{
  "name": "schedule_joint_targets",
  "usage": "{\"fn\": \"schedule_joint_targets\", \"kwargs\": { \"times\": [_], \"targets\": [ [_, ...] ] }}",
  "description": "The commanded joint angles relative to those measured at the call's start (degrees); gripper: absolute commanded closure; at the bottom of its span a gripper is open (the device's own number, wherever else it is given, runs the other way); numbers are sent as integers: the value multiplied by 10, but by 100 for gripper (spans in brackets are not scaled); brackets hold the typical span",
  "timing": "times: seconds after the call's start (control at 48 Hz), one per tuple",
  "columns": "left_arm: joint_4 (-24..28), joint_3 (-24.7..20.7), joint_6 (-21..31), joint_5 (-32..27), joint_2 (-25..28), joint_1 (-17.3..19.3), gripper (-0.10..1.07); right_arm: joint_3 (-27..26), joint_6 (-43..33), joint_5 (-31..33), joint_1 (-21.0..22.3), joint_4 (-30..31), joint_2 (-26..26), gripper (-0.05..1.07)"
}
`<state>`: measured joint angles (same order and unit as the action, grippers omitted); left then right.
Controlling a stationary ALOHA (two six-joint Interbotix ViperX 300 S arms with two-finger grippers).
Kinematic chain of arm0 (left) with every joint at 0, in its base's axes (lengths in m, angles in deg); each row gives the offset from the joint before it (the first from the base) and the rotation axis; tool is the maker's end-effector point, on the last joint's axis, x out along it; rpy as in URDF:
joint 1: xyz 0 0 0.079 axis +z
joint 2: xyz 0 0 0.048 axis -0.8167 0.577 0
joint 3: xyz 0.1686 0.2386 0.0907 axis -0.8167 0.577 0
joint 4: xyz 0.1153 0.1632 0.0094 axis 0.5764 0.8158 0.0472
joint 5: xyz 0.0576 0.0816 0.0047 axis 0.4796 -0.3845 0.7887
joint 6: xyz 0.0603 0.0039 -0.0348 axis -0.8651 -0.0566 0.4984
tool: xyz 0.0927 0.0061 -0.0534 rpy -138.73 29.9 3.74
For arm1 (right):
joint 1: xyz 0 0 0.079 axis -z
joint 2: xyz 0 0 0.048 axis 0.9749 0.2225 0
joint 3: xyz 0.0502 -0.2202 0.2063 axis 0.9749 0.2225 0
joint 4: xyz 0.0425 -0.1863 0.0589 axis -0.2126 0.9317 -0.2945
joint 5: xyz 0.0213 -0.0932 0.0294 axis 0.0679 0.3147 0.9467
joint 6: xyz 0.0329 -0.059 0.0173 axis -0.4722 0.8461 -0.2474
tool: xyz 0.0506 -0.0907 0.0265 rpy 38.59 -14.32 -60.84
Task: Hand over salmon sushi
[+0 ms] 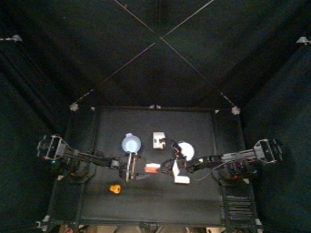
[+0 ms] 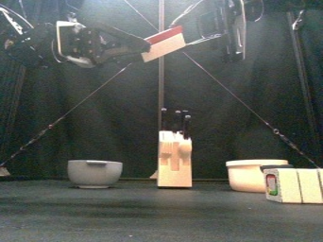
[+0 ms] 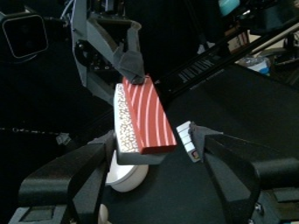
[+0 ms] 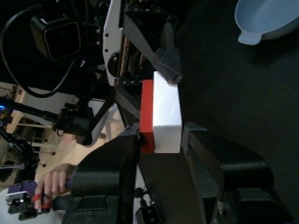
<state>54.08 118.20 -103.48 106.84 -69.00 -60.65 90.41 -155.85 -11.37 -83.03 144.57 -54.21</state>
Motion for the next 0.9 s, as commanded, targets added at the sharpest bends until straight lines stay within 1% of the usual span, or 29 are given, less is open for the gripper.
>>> {"fn": "schedule_joint_targets", "kwargs": {
  "times": [0.0,0.125,0.229,0.479,0.625,0.708,0.875],
  "targets": [
    [-18,-12,-14,8,-1,-2,-1,-16,2,-3,3,2,-6,41],
    [-44,-9,-36,8,0,-2,2,-15,1,-3,3,2,-7,41],
    [-58,-9,-47,8,0,-3,6,-14,1,-3,4,1,-6,41],
    [-61,-7,-53,8,-7,-13,27,-11,2,-1,7,-4,3,39],
    [-62,0,-52,8,-10,-25,35,-4,2,5,9,-6,10,38],
    [-62,2,-51,8,-11,-29,36,-4,4,11,10,-4,11,35],
    [-62,4,-48,8,-11,-29,36,-1,8,15,10,-1,11,21]
  ]
}}
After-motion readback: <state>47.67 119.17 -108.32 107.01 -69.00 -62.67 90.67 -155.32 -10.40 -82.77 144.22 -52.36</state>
